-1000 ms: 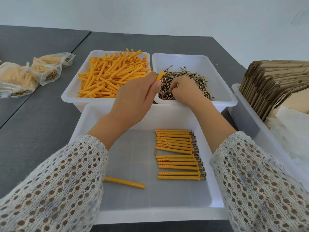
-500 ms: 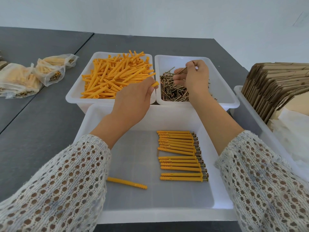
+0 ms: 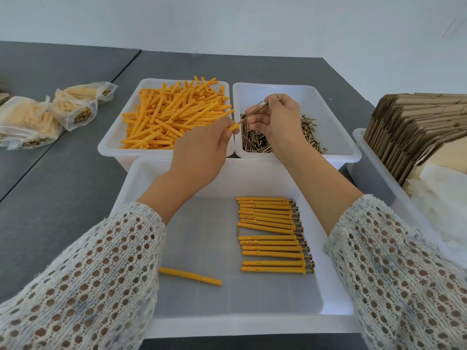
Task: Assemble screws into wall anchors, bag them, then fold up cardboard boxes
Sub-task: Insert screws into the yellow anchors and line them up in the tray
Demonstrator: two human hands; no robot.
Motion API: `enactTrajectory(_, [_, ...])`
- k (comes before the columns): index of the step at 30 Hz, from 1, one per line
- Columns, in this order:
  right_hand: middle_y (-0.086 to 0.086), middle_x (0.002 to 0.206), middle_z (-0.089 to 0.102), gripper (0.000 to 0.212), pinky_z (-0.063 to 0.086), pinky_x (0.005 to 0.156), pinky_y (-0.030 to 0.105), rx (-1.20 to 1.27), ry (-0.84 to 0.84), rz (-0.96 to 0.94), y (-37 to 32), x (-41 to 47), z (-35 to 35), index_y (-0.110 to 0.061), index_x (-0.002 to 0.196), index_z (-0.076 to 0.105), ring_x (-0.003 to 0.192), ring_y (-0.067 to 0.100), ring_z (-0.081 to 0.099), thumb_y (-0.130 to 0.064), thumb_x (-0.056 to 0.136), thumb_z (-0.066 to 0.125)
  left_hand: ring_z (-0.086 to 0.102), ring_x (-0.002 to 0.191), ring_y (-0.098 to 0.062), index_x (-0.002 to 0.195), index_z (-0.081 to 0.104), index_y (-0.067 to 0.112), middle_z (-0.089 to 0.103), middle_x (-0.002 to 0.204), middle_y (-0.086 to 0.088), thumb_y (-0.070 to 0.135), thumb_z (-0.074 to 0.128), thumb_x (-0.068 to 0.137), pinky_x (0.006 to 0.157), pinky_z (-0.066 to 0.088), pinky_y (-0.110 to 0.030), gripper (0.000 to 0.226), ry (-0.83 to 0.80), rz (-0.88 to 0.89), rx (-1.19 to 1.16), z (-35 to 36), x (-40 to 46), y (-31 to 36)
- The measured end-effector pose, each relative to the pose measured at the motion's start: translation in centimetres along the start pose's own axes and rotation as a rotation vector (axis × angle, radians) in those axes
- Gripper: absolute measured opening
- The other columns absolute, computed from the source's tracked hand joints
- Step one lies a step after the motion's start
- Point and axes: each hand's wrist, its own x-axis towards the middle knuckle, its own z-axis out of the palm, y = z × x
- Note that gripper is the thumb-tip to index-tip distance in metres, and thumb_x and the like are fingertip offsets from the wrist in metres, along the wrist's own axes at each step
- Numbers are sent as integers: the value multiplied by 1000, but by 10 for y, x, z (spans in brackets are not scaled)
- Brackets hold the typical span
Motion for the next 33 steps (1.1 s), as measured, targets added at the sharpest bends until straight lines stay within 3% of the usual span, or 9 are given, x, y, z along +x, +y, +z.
enactTrajectory(9, [17, 69, 70, 21, 52, 48, 26, 15, -179, 143, -3, -6, 4, -5, 90, 46, 49, 22, 62, -7, 105, 33, 58, 80, -25, 120, 58, 20, 65, 88, -2, 26, 35, 107, 61, 42, -35, 27, 6, -25, 10, 0, 0, 1])
enactTrajectory(13, [13, 80, 72, 23, 48, 51, 26, -161, -266, 137, -5, -6, -1, -6, 90, 58, 55, 22, 59, -11, 104, 40, 58, 79, -24, 114, 61, 19, 63, 85, 1, 24, 36, 107, 65, 46, -39, 26, 15, -87, -82, -2, 2, 0])
enactTrajectory(17, [8, 87, 71, 33, 44, 50, 26, -469, -406, 77, 0, -9, 1, -3, 103, 67, 56, 17, 53, -26, 104, 43, 56, 77, -25, 97, 54, 18, 60, 81, 1, 23, 38, 106, 60, 39, -36, 19, 23, -109, -135, -1, 4, -2])
enactTrajectory(21, [5, 69, 61, 51, 39, 48, 24, -589, -313, 11, 4, -11, 7, -8, 84, 66, 46, 12, 45, -40, 105, 32, 59, 78, -26, 93, 52, 16, 66, 88, -2, 22, 37, 107, 66, 49, -45, 21, 77, -111, -162, -4, 4, -3])
enactTrajectory(23, [6, 65, 54, 55, 41, 56, 29, -756, -173, -67, 9, -7, 6, 0, 79, 63, 52, 14, 46, -35, 106, 29, 60, 80, -26, 96, 53, 12, 67, 91, -2, 21, 35, 107, 68, 50, -47, 24, 76, -102, -103, -4, 3, -6])
enactTrajectory(25, [11, 72, 57, 46, 45, 66, 36, -965, -122, -106, 15, -5, 4, 6, 78, 60, 63, 20, 49, -24, 102, 35, 59, 80, -26, 100, 54, 13, 67, 92, -3, 22, 32, 107, 68, 49, -44, 26, 13, -98, -6, -1, 2, -8])
enactTrajectory(27, [9, 66, 53, 32, 38, 55, 31, -1087, -155, -95, 20, -5, 3, 1, 66, 47, 59, 21, 44, -13, 95, 40, 60, 81, -28, 104, 55, 15, 69, 94, -3, 25, 31, 107, 69, 50, -43, 25, -48, -87, 60, 3, 0, -8])
enactTrajectory(29, [4, 59, 42, 32, 28, 49, 27, -1152, -182, -97, 21, -5, 3, -9, 60, 36, 53, 17, 35, -8, 92, 42, 62, 85, -28, 103, 54, 18, 71, 96, -1, 27, 32, 107, 71, 51, -45, 24, -59, -79, 31, 4, 0, -9])
enactTrajectory(33, [8, 70, 49, 21, 30, 54, 29, -1250, -306, -118, 16, -4, 2, -5, 70, 44, 64, 20, 41, -8, 91, 41, 64, 83, -24, 97, 56, 21, 71, 93, 5, 31, 31, 107, 69, 51, -44, 29, -39, -48, 19, 3, 1, -12])
